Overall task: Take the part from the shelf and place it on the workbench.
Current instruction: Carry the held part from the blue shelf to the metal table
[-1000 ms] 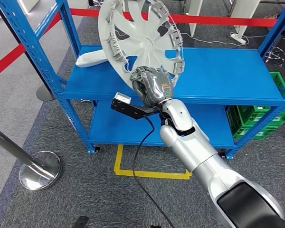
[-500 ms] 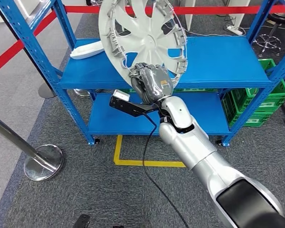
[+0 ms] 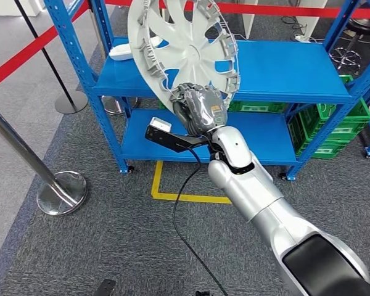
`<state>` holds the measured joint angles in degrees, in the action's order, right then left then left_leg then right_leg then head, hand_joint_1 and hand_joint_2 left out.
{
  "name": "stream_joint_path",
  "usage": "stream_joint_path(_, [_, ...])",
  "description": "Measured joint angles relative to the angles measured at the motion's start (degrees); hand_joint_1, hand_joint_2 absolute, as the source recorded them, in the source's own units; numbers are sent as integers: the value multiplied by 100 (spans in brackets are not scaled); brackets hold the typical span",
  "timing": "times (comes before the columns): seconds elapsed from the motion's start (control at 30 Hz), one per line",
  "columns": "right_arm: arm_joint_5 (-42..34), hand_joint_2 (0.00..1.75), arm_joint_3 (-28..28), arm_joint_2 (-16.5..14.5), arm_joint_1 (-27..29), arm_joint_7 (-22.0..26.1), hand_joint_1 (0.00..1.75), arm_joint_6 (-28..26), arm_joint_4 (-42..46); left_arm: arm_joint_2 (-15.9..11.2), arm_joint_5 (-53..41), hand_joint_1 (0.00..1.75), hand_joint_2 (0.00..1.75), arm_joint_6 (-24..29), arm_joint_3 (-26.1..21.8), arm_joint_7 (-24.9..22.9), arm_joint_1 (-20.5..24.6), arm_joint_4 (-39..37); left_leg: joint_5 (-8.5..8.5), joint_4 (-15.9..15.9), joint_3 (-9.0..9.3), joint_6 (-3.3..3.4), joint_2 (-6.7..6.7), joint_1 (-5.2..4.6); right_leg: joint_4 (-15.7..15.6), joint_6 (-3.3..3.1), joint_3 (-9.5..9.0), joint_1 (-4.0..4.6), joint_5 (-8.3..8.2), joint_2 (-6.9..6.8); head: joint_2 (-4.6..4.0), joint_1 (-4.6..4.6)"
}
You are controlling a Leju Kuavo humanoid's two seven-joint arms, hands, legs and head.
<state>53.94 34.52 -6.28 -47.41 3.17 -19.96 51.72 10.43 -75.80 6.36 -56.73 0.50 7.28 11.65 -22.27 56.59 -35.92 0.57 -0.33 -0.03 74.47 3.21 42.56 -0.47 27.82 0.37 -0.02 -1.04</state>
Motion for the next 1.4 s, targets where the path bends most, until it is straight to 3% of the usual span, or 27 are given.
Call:
stream_joint_path(0.03, [-1, 175, -1, 1, -1, 0, 175, 0, 1, 2, 0, 0, 175, 0, 0, 0, -1, 0, 62, 5, -72, -14, -1, 0, -259, -13, -263, 0, -133, 0, 0, -1])
stream_joint_path(0.1, [-2, 175, 0, -5, -5, -1, 175, -1, 8, 8, -1, 0, 175, 0, 0, 0, 2, 0, 172, 18, -186, -62, -3, -7, -1062, -48, -888, 11, -121, 2, 1, 4])
stream_joint_path(0.17, [-3, 175, 0, -11, -10, -3, 175, -2, 18, 11, -2, 0, 175, 0, 1, 0, 3, 0, 283, 12, -236, -129, -2, -5, -1518, -86, -1158, 41, -2, 11, 1, 3])
stream_joint_path(0.23, [-2, 175, 0, -11, -20, -5, 175, -2, 22, 11, -2, 0, 175, 2, 1, 9, 1, 0, 370, -12, -273, -207, 0, 9, -1553, -156, -1092, 49, -77, 15, 1, -8])
stream_joint_path(0.27, [-2, 175, 0, -10, -29, -8, 175, -2, 23, 11, -2, 0, 175, 7, 0, 23, -1, 0, 321, 19, -316, -244, 0, 14, -1560, -205, -1049, 41, -125, 12, 1, -6])
stream_joint_path(0.33, [-8, 175, -1, -10, -38, -15, 175, -2, 27, 11, -2, 0, 175, 16, 0, 62, -2, 0, -61, 360, -467, -304, 0, 23, -1584, -290, -935, 16, -241, 3, 0, 21])
stream_joint_path(0.4, [-21, 175, -2, -7, -34, -22, 175, -3, 30, 10, -2, 0, 175, 20, 1, 93, 3, 0, -561, 1112, -696, -345, 0, 29, -1583, -317, -786, 15, -362, 3, 0, 43])
stream_joint_path(0.43, [-28, 175, -3, -4, -28, -23, 175, -3, 30, 10, -2, 0, 175, 20, 1, 101, 6, 0, -684, 1454, -778, -357, 0, 31, -1582, -317, -714, 15, -420, 3, 0, 44])
stream_joint_path(0.47, [-32, 175, -3, 0, -20, -25, 175, -4, 30, 9, -7, 0, 175, 19, 1, 105, 8, 0, -669, 1658, -783, -365, 0, 34, -1580, -312, -636, 15, -482, 3, 0, 46])
stream_joint_path(0.5, [-35, 175, -4, 6, -13, -25, 175, -4, 30, 9, -11, 0, 175, 19, 1, 107, 9, 0, -555, 1661, -689, -365, 1, 38, -1579, -304, -564, 14, -541, 5, 0, 48])
stream_joint_path(0.57, [-38, 175, -7, 17, -6, -26, 175, -5, 33, 8, -25, 0, 175, 18, 1, 106, 7, 0, -323, 1128, -208, -353, 1, 48, -1573, -268, -437, 13, -647, 12, 0, 49])
stream_joint_path(0.63, [-40, 175, -16, 30, -12, -22, 175, -12, 39, 8, -35, 0, 175, 20, 1, 105, 15, 1, -382, 387, 301, -301, -6, 39, -1564, -208, -344, 27, -736, 17, 0, 47])
stream_joint_path(0.67, [-40, 175, -20, 35, -15, -19, 175, -17, 42, 9, -42, 0, 175, 21, 1, 105, 20, 1, -439, 157, 428, -263, -10, 28, -1573, -174, -313, 33, -784, 15, 0, 46])
stream_joint_path(0.7, [-40, 175, -22, 41, -13, -15, 175, -23, 43, 10, -46, 0, 175, 22, 1, 105, 20, 1, -466, 39, 459, -230, -13, 19, -1585, -165, -289, 40, -815, 11, 0, 45])
stream_joint_path(0.8, [-40, 175, -22, 50, 6, -1, 175, -31, 43, 6, -56, 0, 175, 23, 1, 105, -18, 0, -413, -5, 418, -189, -14, 10, -1648, -320, -273, 45, -884, 4, 0, 38])
stream_joint_path(0.83, [-41, 175, -22, 52, 10, 2, 175, -31, 43, 4, -58, 0, 175, 22, 1, 105, -27, 0, -395, -4, 406, -170, -14, 4, -1676, -339, -277, 45, -924, 4, 0, 35])
stream_joint_path(0.97, [-41, 175, -22, 58, 13, 4, 175, -31, 43, 4, -68, 0, 175, 22, 1, 105, -28, 1, -335, 1, 345, -115, -14, -3, -1787, -157, -281, 35, -1063, 3, 0, 35])
stream_joint_path(1.07, [-41, 175, -22, 64, 17, 4, 175, -31, 43, 3, -73, 0, 175, 22, 1, 105, -30, 0, -312, 4, 313, -99, -13, -5, -1819, -106, -268, 32, -1100, 4, 0, 37])
stream_joint_path(1.2, [-57, 175, -22, 73, 20, 7, 175, -30, 43, -1, -78, 0, 175, 22, 1, 105, -29, 0, -297, 5, 293, -105, -13, -4, -1824, -87, -249, 32, -1114, 5, 0, 39])
stream_joint_path(1.3, [-173, 175, -38, 77, 28, 28, 175, -8, 45, -3, -83, 0, 175, 22, 1, 105, -27, 1, -241, -41, 301, -47, -3, -7, -1890, -19, -255, 12, -1167, 17, 0, 43])
stream_joint_path(1.33, [-223, 175, -57, 78, 31, 38, 175, 2, 48, -3, -85, 0, 175, 22, 1, 105, -25, 1, -192, -102, 325, -19, 15, 4, -1903, 11, -240, 11, -1157, 21, 0, 38])
stream_joint_path(1.4, [-293, 175, -104, 80, 37, 59, 175, 13, 53, -2, -93, 0, 175, 22, 1, 105, -22, 1, -104, -236, 373, 9, 67, 45, -1599, 36, -84, 23, -924, 23, 0, 20])
